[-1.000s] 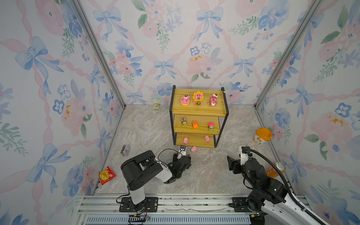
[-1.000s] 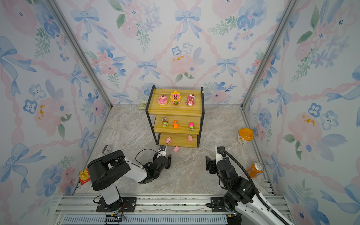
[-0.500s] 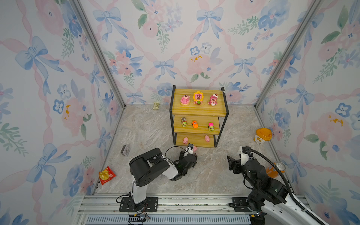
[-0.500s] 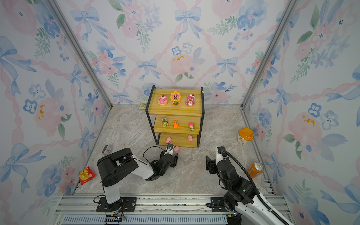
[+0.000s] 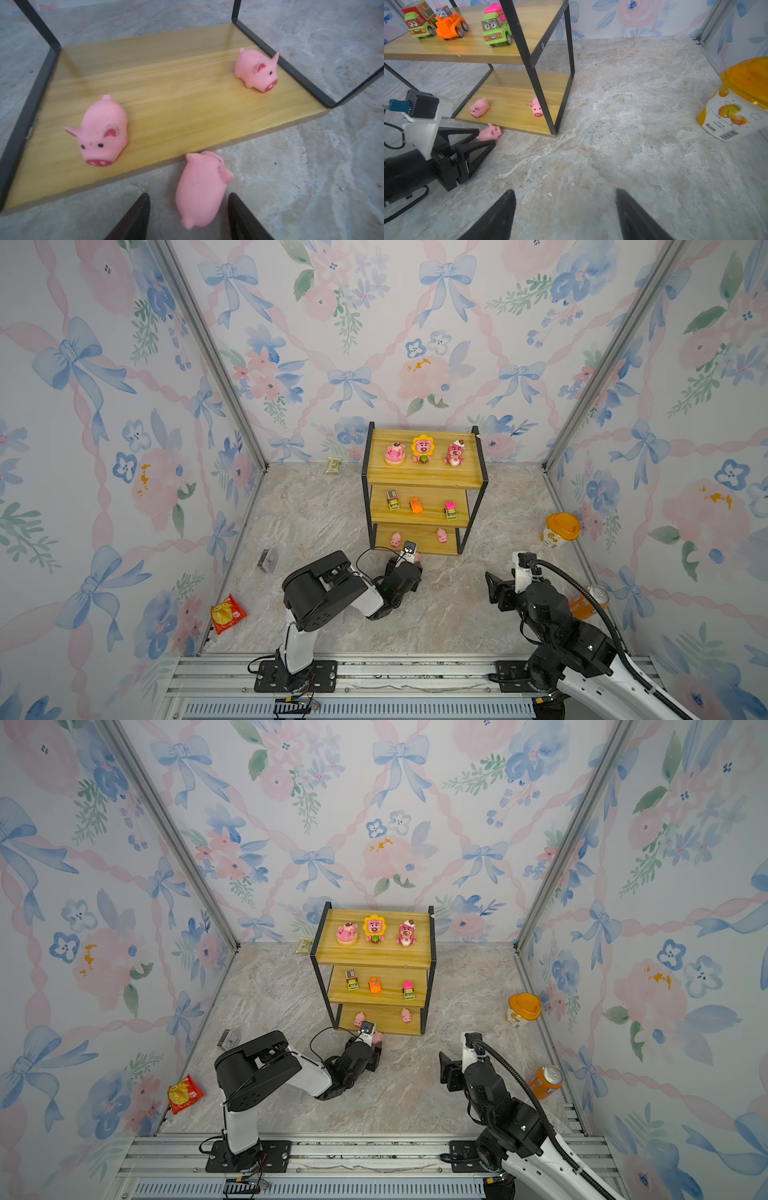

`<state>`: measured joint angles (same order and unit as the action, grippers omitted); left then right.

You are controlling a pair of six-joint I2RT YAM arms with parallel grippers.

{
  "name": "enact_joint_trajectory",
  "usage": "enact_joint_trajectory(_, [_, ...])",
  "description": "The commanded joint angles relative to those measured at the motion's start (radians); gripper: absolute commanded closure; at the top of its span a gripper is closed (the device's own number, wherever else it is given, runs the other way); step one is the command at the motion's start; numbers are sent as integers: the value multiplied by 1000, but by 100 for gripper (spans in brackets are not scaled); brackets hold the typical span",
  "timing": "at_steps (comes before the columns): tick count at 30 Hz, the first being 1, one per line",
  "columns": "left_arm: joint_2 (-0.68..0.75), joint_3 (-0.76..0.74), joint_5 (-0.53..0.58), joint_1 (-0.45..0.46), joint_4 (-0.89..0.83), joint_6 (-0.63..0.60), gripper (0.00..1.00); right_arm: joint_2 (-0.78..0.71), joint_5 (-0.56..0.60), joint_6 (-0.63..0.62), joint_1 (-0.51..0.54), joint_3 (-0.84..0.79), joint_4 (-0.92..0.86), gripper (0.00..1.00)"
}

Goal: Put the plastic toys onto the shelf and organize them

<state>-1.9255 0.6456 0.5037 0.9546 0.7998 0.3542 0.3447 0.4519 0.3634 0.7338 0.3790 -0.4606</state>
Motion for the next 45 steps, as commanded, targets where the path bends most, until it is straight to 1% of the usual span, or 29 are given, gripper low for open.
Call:
enact_joint_trajectory(1, [-30,9,-26,-10,10,-25,42,-10,8,9,-9,3,-26,22])
enact_joint_trajectory(10, [-48,9,-43,-11,53,-87,44,-7,11,11,-8,4,-26,22])
enact_joint_trajectory(12, [-51,9,-47,-10,57,-90,47,-6,13,11,-9,3,-27,22])
enact_joint_trajectory(15, [-50,9,-44,-11,58,-87,54,-10,16,14,-9,4,-30,22])
enact_joint_trajectory(23, [-46,0,-56,-10,62,-82,63,-14,15,15,-8,5,-35,22])
enact_joint_trajectory(28, [-26,-17,-67,-9,69,-85,66,-16,18,15,-9,6,-37,22])
enact_joint_trajectory(37, [33,-51,-51,2,88,-94,66,-22,18,17,-8,6,-39,22])
enact_joint_trajectory(45, [52,-34,-38,7,95,-97,66,-26,18,19,-8,6,-45,22])
